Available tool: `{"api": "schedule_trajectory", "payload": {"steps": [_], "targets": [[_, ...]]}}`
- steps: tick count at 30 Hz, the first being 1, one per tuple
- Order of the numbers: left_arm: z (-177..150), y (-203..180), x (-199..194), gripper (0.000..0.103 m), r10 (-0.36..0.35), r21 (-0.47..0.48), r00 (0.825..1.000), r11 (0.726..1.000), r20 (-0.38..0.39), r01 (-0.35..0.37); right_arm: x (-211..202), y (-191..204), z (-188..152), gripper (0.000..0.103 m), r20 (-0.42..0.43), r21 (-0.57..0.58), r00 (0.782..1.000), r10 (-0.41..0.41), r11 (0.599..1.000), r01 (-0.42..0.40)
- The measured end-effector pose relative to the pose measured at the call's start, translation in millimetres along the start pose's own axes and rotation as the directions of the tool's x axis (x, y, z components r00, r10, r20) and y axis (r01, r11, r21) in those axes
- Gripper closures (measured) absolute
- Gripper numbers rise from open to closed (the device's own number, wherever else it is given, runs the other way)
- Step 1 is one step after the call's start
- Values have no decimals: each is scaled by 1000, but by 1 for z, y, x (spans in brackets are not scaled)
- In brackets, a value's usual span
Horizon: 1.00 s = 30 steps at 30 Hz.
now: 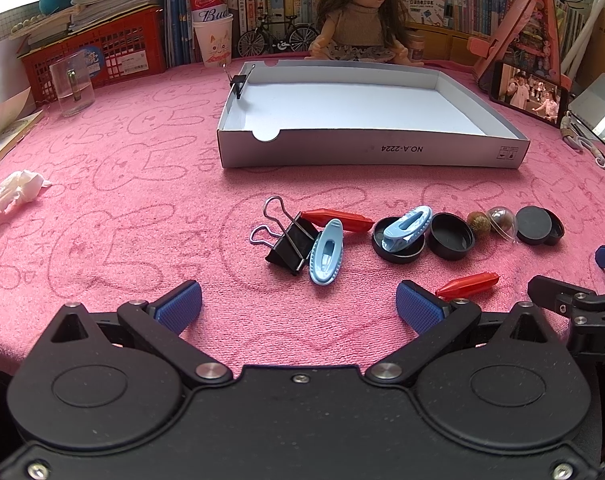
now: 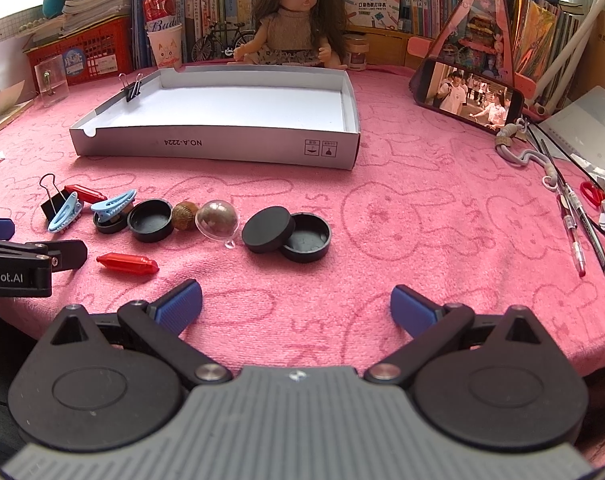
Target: Organize rigid objects
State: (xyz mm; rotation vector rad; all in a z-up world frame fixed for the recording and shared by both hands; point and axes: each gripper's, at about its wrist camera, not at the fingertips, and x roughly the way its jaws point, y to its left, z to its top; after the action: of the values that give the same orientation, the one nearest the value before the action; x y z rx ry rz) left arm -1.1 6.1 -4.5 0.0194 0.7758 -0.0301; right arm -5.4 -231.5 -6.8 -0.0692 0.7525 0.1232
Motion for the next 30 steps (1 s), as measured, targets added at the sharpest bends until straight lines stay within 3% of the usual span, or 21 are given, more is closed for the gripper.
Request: {"api": "schedule_trajectory", "payload": {"steps": [7, 10, 16, 20, 23, 27, 30], "targets": [[3, 4, -3, 0, -10, -11, 1000, 1000, 4, 10, -1, -1, -1, 0, 21, 17, 1000, -1, 1000, 1], [4, 11, -6, 6, -11, -50, 1000, 999, 12, 12, -5, -8, 2, 0, 46, 58, 999, 0, 998, -2], [7, 17, -15, 36, -33, -72, 998, 997, 51, 37, -19, -11, 11, 13, 171, 29, 985, 1, 1000, -6], [7, 11, -22, 58, -63, -35, 995, 997, 76, 66, -17, -2, 15, 21, 184, -32, 983, 8, 999, -2], [7, 5, -23, 66, -89, -4, 993, 996, 79, 89, -14, 8, 13, 31, 178, -85, 984, -1, 996, 17], [7, 2, -21, 80, -110, 7, 991, 994, 75, 110, -12, 21, 12, 37, 181, -150, 983, 8, 989, 20], [9, 4, -18, 84, -107, 10, 991, 994, 74, 107, -9, 25, 11, 39, 180, -166, 984, 0, 986, 30]]}}
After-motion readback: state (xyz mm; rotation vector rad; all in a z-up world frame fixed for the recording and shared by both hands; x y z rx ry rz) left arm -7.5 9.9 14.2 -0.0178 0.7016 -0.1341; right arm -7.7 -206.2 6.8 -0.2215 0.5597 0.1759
